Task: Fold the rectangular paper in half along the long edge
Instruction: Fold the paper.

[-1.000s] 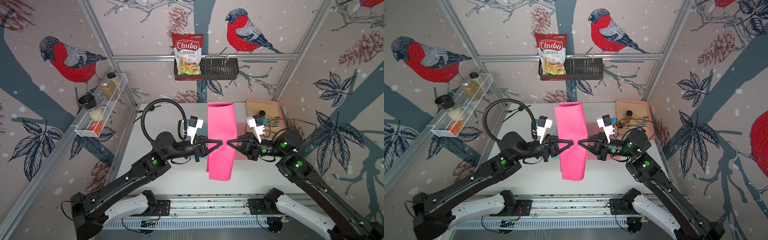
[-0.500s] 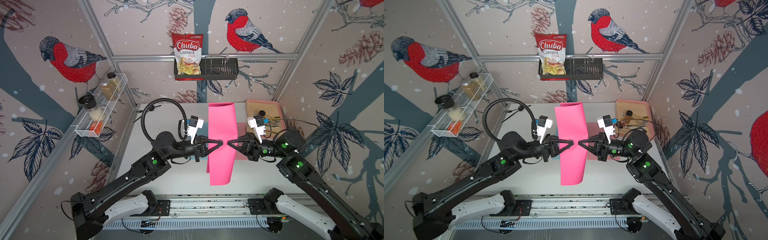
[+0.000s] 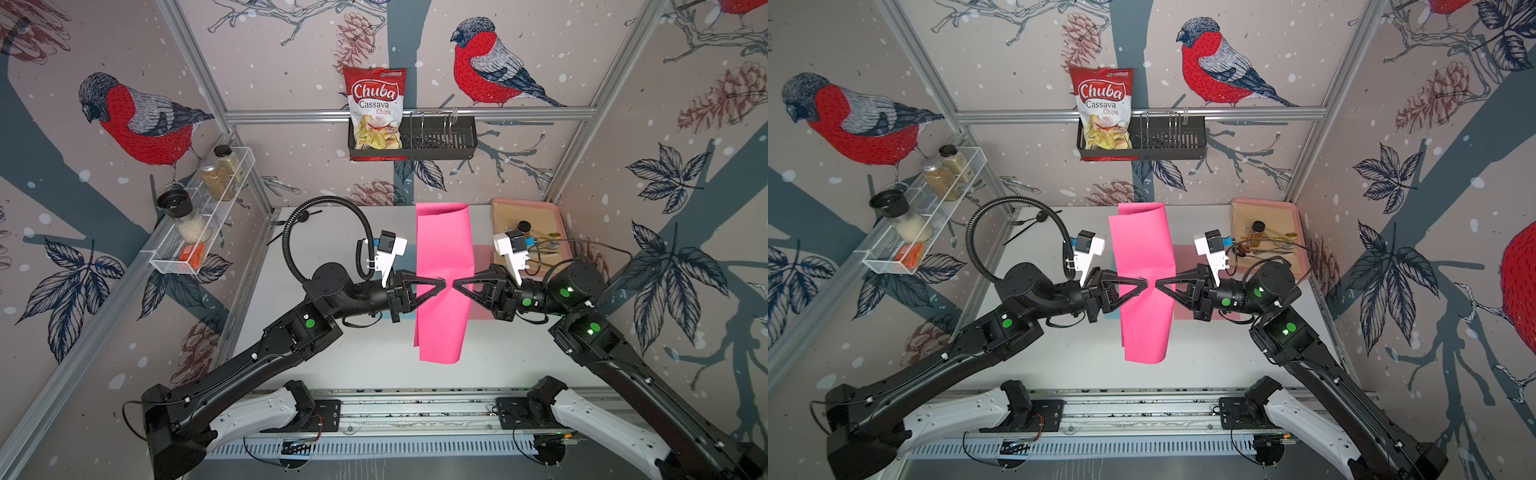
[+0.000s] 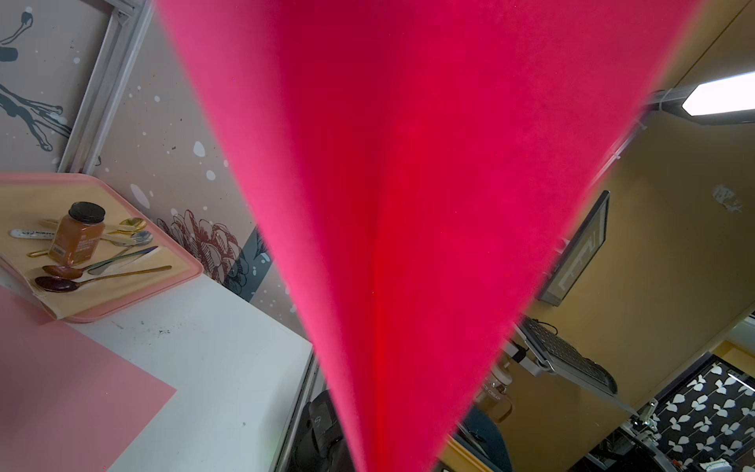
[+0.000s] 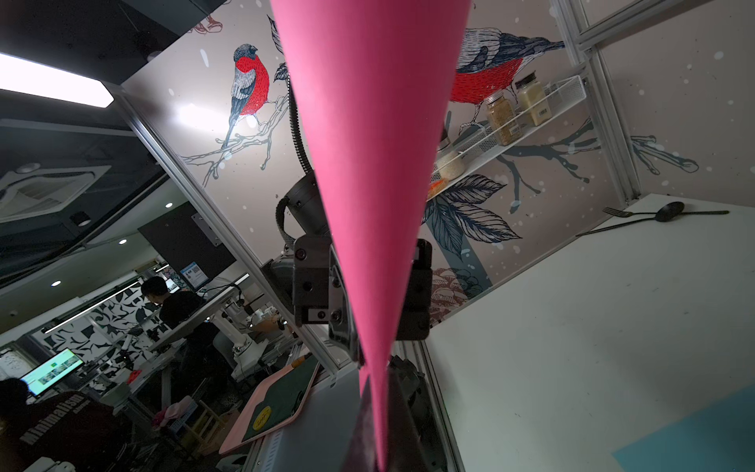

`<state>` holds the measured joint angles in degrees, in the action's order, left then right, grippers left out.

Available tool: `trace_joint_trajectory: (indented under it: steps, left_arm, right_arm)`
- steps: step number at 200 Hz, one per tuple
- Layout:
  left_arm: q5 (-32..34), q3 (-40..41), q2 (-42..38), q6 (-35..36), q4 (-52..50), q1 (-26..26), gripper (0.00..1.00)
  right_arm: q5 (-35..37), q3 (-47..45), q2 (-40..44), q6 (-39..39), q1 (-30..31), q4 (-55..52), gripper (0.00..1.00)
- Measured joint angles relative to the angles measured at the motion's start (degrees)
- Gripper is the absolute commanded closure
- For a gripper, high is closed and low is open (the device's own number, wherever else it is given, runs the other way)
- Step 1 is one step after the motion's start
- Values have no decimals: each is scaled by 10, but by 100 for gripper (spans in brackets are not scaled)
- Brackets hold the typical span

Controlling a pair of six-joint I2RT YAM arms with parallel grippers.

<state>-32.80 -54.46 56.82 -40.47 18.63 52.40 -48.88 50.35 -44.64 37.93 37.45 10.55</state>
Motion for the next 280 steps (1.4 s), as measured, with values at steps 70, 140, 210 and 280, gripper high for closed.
trace_joint_trajectory:
  steps: [70,140,210,280]
  left_arm:
    - [-1,1,-2,0,-1,0,100]
    - [3,1,-2,3,-2,0,74]
    - [2,0,11,2,-1,0,83]
    - [-2,-1,6,0,-1,0,100]
  right_arm:
    - [6,2,-10,13,-5,16,98]
    - [0,3,-10,14,0,24,100]
    - [-4,5,-10,10,16,17,100]
    - [15,15,-8,-5,15,-13,86]
